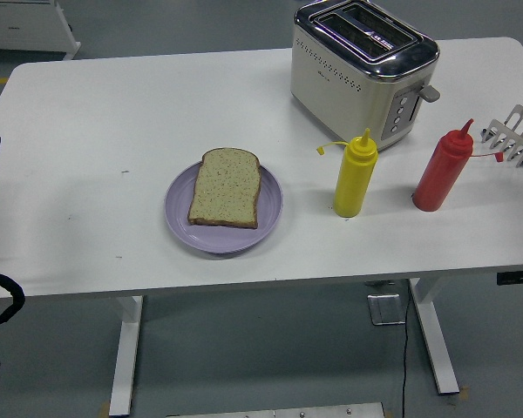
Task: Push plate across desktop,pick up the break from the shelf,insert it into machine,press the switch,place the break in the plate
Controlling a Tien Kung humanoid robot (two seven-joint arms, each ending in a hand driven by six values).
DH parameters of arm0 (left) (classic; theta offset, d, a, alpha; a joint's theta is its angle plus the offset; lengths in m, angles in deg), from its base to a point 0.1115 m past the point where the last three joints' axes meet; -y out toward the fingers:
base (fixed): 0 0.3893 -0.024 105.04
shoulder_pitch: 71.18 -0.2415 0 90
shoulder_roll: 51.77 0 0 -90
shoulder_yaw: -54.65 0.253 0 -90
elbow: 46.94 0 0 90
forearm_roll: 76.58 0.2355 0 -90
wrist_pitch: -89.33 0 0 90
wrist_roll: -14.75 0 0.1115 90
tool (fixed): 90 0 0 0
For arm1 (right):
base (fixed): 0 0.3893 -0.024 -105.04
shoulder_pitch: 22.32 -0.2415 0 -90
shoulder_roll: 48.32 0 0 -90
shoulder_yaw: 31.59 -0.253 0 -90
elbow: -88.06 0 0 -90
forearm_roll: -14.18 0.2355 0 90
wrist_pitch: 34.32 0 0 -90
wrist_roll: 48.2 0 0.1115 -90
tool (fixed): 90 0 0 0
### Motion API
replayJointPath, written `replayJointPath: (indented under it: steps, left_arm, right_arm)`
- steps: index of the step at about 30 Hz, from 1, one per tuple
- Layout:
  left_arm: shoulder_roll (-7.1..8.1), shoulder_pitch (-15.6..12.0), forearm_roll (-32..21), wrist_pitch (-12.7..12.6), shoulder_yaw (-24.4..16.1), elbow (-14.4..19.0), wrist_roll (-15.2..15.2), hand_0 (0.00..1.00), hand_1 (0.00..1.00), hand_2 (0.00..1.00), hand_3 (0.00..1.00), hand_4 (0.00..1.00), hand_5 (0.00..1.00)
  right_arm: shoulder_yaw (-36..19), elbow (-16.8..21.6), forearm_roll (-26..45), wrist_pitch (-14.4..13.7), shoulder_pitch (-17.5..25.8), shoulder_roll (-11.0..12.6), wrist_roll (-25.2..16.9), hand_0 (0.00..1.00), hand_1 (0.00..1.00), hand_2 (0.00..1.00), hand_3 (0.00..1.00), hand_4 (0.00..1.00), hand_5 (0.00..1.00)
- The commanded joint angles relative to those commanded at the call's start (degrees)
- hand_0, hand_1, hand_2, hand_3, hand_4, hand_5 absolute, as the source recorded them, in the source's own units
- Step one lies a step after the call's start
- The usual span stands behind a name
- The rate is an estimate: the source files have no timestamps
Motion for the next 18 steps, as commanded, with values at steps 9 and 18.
replayJointPath:
  steps: [9, 18]
  left_arm:
    - [-0.02, -0.2, 0.0, 0.0, 0.1, 0.0, 0.0, 0.853, 0.909, 0.906, 0.791, 0.657, 0.998]
    - [-0.03, -0.4, 0.0, 0.0, 0.2, -0.1, 0.0, 0.853, 0.909, 0.906, 0.791, 0.657, 0.998]
  right_arm:
    - [-0.7, 0.0, 0.5, 0.3, 1.0, -0.5, -0.1, 0.865, 0.811, 0.809, 0.805, 0.513, 0.505]
    - [-1.0, 0.0, 1.1, 0.7, 1.6, -0.8, 0.0, 0.862, 0.809, 0.807, 0.801, 0.513, 0.504]
